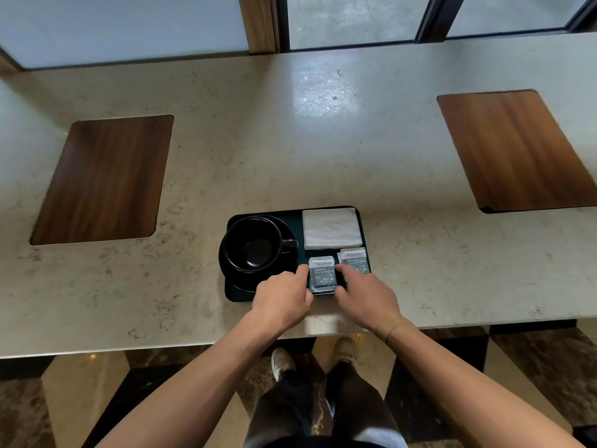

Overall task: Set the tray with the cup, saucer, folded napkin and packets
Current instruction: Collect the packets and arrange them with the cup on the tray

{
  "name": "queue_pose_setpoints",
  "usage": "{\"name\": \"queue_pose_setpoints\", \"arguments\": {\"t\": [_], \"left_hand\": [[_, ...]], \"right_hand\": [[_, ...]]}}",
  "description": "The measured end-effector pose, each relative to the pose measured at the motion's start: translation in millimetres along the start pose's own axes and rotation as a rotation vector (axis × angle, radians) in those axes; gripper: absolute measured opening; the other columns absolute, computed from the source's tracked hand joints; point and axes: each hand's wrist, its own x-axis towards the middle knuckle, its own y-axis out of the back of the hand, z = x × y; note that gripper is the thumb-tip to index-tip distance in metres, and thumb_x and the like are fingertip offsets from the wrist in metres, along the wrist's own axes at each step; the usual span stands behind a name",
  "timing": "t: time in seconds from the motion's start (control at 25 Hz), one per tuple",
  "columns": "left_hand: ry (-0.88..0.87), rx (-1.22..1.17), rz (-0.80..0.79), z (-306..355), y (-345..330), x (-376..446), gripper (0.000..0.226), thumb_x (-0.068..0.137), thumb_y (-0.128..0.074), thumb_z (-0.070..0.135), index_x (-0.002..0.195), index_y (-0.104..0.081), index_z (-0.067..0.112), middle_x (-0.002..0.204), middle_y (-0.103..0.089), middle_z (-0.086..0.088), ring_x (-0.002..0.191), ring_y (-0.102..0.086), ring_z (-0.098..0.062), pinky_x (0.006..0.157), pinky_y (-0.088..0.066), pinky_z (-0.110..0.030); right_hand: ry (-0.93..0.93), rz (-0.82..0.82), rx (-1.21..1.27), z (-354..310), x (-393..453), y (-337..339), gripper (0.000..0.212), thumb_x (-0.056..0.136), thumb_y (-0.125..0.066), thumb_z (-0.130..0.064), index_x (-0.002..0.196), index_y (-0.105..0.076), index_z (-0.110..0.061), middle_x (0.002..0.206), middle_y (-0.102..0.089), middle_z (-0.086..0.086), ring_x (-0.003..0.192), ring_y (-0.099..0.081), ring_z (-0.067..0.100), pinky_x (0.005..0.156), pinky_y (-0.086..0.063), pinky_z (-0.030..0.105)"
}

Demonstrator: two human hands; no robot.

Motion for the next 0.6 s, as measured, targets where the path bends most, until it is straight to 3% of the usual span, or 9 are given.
{"name": "queue_pose_setpoints", "arguments": {"t": [0.28,0.44,0.6], "left_hand": [[-0.001,-0.038,-0.015,-1.7,-2.8,-2.7,0.04,0.091,-0.041,0.039,0.128,-0.042,0.023,0.097,-0.068,-0.003,0.085,-0.064,-0.029,0.06,-0.037,-0.036],[0.009,-0.043,-0.008,-4.5,-3.7,-6.9,0.043,0.091,-0.041,0.041,0.13,-0.041,0.025,0.096,-0.068,-0.003,0.085,-0.065,-0.029,0.06,-0.039,-0.036],[0.014,-0.045,0.013,-6.4,-4.5,-6.5,0.042,0.091,-0.041,0.041,0.13,-0.042,0.025,0.098,-0.069,-0.002,0.086,-0.065,-0.029,0.06,-0.038,-0.036]], "right_hand": [[-0.006,-0.029,0.128,-0.3,-1.8,-6.5,0.049,0.09,-0.046,-0.032,0.139,-0.045,-0.027,0.107,-0.07,0.001,0.093,-0.064,0.022,0.076,-0.055,0.04],[-0.017,-0.068,0.226,-1.9,1.2,-7.2,0.052,0.091,-0.047,-0.03,0.142,-0.041,-0.026,0.095,-0.068,-0.004,0.086,-0.062,0.017,0.077,-0.055,0.041],[0.01,-0.01,0.125,-0.5,-2.7,-6.1,0.049,0.092,-0.045,-0.032,0.14,-0.042,-0.029,0.103,-0.07,0.0,0.089,-0.064,0.022,0.073,-0.055,0.038]]}}
